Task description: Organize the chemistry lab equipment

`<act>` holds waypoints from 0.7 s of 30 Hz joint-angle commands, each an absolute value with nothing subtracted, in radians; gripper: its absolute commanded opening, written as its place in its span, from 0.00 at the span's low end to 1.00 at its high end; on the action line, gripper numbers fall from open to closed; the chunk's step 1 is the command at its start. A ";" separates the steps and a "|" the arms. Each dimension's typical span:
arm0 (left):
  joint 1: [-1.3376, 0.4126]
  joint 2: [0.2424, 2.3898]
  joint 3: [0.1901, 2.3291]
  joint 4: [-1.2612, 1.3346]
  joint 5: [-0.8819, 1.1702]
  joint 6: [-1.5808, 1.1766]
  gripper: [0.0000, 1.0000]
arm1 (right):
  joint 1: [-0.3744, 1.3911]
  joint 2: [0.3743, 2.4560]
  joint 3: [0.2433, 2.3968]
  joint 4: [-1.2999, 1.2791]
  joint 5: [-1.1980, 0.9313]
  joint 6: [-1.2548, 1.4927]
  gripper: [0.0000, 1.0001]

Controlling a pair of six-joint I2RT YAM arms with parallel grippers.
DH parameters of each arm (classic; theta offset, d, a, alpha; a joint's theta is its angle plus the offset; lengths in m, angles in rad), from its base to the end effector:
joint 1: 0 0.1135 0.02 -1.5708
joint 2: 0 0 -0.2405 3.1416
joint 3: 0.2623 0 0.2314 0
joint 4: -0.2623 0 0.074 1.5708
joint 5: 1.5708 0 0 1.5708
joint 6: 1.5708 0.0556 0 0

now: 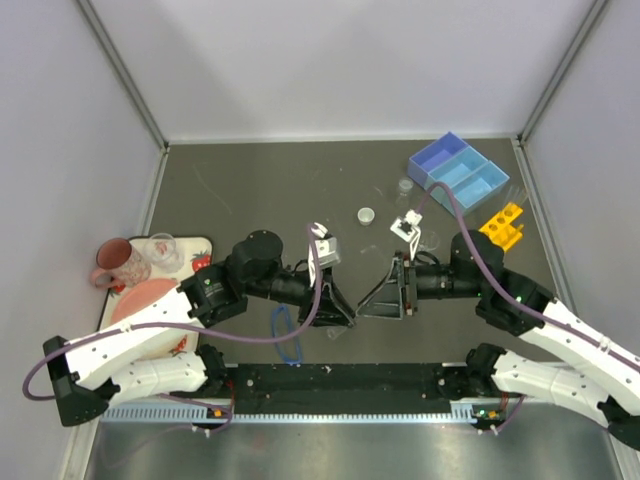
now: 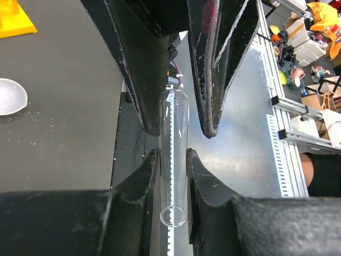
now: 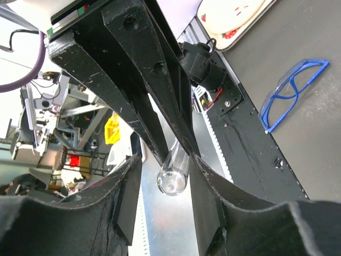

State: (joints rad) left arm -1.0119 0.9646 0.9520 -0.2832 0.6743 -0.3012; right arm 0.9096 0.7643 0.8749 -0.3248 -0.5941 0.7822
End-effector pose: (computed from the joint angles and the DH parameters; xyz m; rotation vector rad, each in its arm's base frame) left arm 0.0870 -0.2045 0.3341 1.2008 1.7203 -1.4818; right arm 0.0855 0.1606 0.3387 -0.6356 2.0150 1.6538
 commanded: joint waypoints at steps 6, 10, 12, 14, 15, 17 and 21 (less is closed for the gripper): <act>-0.979 0.953 0.974 -0.229 0.696 -0.305 0.00 | 0.940 0.782 0.896 -0.275 -0.583 0.784 0.25; -0.974 0.951 0.983 -0.233 0.690 -0.301 0.09 | 0.948 0.795 0.902 -0.276 -0.575 0.779 0.20; -0.976 0.959 0.994 -0.256 0.677 -0.292 0.32 | 0.950 0.796 0.903 -0.278 -0.568 0.776 0.20; -0.974 0.966 1.015 -0.284 0.657 -0.276 0.55 | 0.950 0.798 0.907 -0.285 -0.555 0.773 0.19; -0.974 0.969 1.023 -0.311 0.632 -0.270 0.67 | 0.950 0.798 0.910 -0.293 -0.543 0.769 0.19; -0.974 0.977 1.046 -0.339 0.605 -0.250 0.94 | 0.950 0.801 0.925 -0.342 -0.490 0.747 0.19; -0.974 1.006 1.091 -0.435 0.499 -0.210 0.99 | 0.950 0.816 0.980 -0.469 -0.350 0.697 0.19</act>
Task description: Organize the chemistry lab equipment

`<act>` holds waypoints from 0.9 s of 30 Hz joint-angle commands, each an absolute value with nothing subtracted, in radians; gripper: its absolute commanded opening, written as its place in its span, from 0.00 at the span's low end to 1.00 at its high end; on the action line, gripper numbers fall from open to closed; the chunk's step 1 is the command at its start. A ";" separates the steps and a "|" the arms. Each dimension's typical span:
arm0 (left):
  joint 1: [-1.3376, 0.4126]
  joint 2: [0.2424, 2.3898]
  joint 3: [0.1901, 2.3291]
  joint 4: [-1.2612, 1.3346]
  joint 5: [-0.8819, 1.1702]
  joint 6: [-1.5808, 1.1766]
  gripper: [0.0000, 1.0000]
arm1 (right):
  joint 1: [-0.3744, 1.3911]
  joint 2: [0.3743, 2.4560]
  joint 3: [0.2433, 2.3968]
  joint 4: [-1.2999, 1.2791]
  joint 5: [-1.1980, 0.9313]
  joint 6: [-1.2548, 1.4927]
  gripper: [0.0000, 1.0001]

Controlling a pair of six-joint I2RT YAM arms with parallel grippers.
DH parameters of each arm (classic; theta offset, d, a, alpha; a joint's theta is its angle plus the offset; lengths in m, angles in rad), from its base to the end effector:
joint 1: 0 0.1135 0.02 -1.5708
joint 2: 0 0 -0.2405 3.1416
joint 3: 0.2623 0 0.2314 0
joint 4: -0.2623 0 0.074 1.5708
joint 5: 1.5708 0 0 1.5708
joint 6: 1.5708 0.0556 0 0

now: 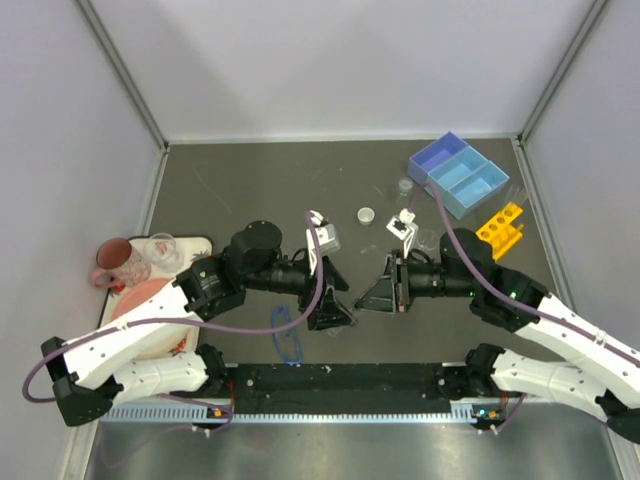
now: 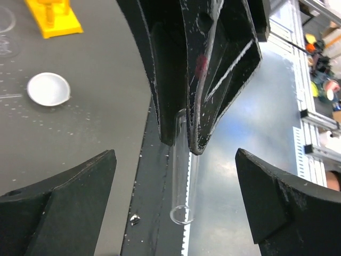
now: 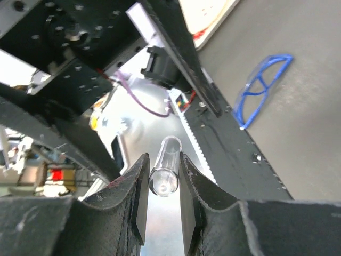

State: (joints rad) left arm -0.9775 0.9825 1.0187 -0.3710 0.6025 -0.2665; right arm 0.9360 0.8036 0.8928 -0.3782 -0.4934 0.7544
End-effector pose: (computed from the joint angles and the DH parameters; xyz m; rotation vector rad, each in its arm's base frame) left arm 0.0974 -0.2007 0.3423 1.1420 1.7703 -1.3715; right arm 0.0904 0.1671 0.3313 -0.5914 2.0842 1.5440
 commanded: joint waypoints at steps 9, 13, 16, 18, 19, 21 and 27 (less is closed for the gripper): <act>-0.974 0.994 1.147 -0.615 0.097 -0.209 0.99 | 0.849 0.884 1.189 -0.837 0.222 0.568 0.19; -0.974 0.951 1.097 -0.641 0.011 -0.218 0.99 | 0.730 0.919 1.284 -0.902 0.398 0.496 0.21; -0.974 0.910 1.046 -0.641 -0.031 -0.222 0.99 | 0.600 0.942 1.342 -0.922 0.514 0.437 0.22; -0.974 0.888 1.028 -0.644 -0.035 -0.225 0.99 | 0.481 0.963 1.364 -0.925 0.532 0.408 0.21; -0.974 0.882 1.013 -0.644 -0.035 -0.230 0.99 | 0.447 0.971 1.382 -0.925 0.540 0.384 0.22; -0.974 0.859 0.999 -0.646 -0.035 -0.239 0.99 | 0.338 0.995 1.399 -0.923 0.555 0.358 0.21; -0.974 0.790 0.948 -0.643 -0.022 -0.264 0.99 | 0.138 1.064 1.440 -0.922 0.533 0.356 0.21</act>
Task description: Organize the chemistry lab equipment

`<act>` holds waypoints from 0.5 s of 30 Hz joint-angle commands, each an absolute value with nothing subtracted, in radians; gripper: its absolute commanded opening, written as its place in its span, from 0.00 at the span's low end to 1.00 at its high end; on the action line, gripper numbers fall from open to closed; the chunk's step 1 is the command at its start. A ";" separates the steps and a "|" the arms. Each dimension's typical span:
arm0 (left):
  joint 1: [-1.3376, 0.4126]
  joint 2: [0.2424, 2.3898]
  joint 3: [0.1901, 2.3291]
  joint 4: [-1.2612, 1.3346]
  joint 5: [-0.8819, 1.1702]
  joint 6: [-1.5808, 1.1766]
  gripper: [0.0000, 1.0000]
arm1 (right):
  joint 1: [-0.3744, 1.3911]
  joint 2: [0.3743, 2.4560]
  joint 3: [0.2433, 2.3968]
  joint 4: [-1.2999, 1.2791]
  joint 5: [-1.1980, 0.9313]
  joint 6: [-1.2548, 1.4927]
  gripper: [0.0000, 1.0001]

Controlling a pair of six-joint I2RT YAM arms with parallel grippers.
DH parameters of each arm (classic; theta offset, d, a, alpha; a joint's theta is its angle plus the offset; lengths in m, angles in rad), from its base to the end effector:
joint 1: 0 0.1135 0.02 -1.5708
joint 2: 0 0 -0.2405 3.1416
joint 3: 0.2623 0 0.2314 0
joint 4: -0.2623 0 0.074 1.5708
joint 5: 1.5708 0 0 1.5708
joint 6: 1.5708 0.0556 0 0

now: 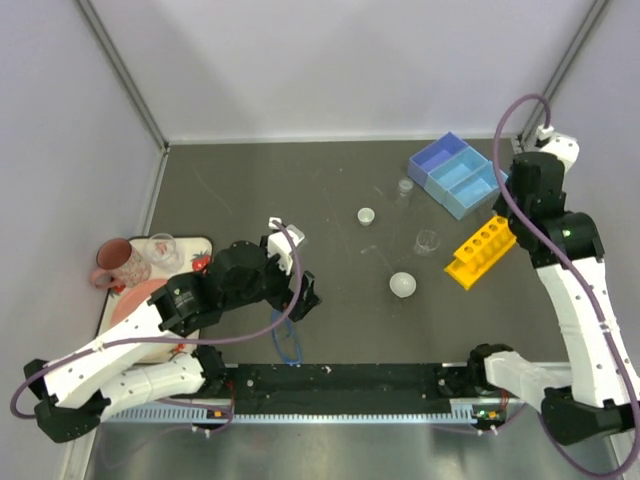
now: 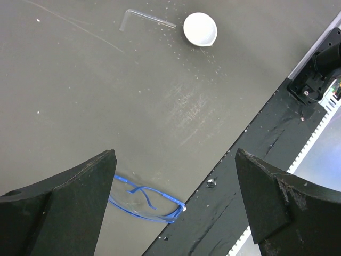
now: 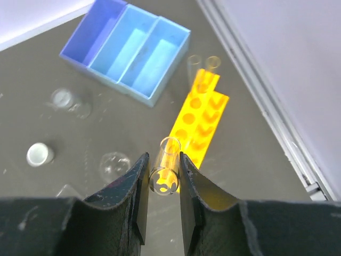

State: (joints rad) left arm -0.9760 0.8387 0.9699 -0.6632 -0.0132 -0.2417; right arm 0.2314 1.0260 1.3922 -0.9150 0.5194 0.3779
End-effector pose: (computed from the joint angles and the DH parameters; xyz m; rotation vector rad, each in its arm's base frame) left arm 0.1041 -0.1525 0.3154 0.7768 2.0428 -0.7028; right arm 0.1882 0.0160 0.3914 0.4486 1.9953 -0.1725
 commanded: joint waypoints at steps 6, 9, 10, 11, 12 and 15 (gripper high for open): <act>-0.974 0.735 0.904 -0.638 -0.005 -0.288 0.99 | -0.101 1.130 1.404 -0.893 0.428 0.414 0.19; -0.974 0.712 0.873 -0.632 0.023 -0.284 0.99 | -0.147 1.155 1.378 -0.871 0.446 0.445 0.19; -0.974 0.704 0.862 -0.634 0.015 -0.282 0.99 | -0.152 1.164 1.373 -0.853 0.457 0.452 0.19; -0.974 0.701 0.858 -0.637 0.009 -0.282 0.99 | -0.161 1.169 1.368 -0.848 0.475 0.459 0.19; -0.974 0.701 0.856 -0.644 0.009 -0.282 0.99 | -0.167 1.175 1.367 -0.844 0.479 0.465 0.19; -0.976 0.681 0.830 -0.631 0.012 -0.298 0.99 | -0.186 1.219 1.385 -0.836 0.483 0.480 0.19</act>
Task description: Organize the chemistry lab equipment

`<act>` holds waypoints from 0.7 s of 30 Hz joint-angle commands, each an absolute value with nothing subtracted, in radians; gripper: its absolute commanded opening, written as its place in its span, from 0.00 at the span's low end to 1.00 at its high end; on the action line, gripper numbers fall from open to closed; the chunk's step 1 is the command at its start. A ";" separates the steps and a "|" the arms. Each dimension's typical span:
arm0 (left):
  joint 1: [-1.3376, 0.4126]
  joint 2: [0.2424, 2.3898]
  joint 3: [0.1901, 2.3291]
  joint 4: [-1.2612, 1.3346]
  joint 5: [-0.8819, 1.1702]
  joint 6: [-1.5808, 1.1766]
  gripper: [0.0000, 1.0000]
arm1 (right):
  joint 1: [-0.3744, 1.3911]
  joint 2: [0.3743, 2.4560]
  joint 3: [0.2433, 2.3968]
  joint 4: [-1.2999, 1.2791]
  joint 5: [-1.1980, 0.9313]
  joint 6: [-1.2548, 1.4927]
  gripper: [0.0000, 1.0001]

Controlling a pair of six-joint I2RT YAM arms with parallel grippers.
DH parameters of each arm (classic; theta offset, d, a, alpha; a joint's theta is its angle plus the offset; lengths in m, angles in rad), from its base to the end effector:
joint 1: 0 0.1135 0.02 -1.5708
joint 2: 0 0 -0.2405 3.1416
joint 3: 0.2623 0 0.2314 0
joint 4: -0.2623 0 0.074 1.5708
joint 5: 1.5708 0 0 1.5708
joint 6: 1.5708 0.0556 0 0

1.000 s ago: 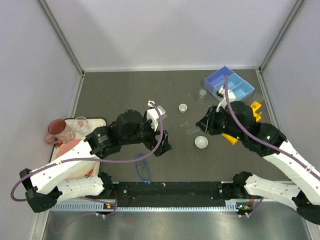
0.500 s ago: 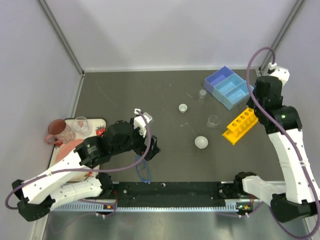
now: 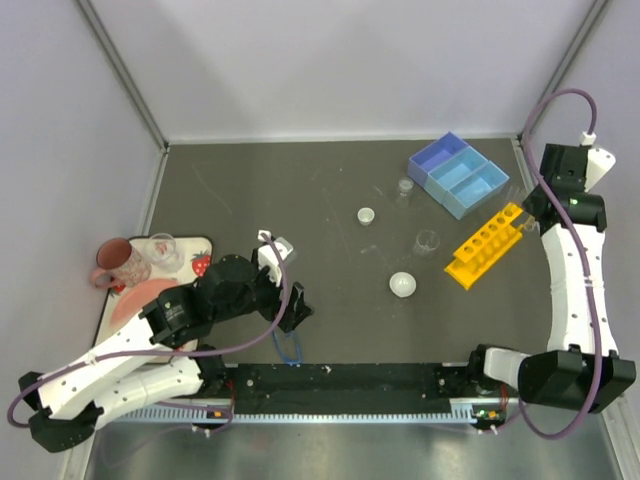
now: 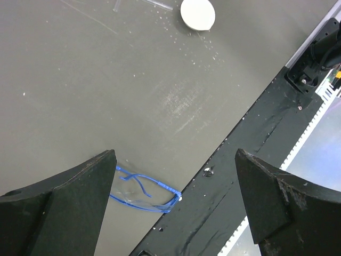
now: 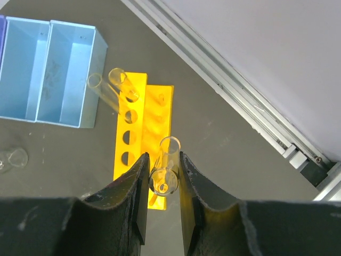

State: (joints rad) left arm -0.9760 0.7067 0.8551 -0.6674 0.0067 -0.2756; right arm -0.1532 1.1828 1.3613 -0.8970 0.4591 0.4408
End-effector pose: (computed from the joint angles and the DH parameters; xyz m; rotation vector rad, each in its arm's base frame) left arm 0.0903 -0.1342 0.2978 0.7528 2.0487 -0.7480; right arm 0.2250 -0.0597 0.3533 0.8726 2.0486 -0.3680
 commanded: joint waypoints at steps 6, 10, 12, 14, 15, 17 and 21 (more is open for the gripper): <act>-0.976 0.650 0.793 -0.623 0.008 -0.295 0.99 | -0.233 1.305 1.385 -0.830 0.514 0.497 0.19; -0.974 0.637 0.785 -0.615 0.026 -0.293 0.99 | -0.259 1.338 1.381 -0.816 0.500 0.506 0.19; -0.974 0.631 0.782 -0.618 0.026 -0.291 0.99 | -0.276 1.354 1.381 -0.813 0.497 0.506 0.19; -0.974 0.629 0.779 -0.621 0.028 -0.290 0.99 | -0.290 1.362 1.376 -0.802 0.473 0.512 0.19; -0.974 0.624 0.779 -0.623 0.029 -0.288 0.99 | -0.296 1.368 1.373 -0.798 0.465 0.521 0.19; -0.974 0.621 0.778 -0.623 0.034 -0.288 0.99 | -0.322 1.371 1.356 -0.784 0.411 0.531 0.19; -0.974 0.609 0.776 -0.620 0.035 -0.288 0.99 | -0.347 1.393 1.341 -0.752 0.353 0.560 0.19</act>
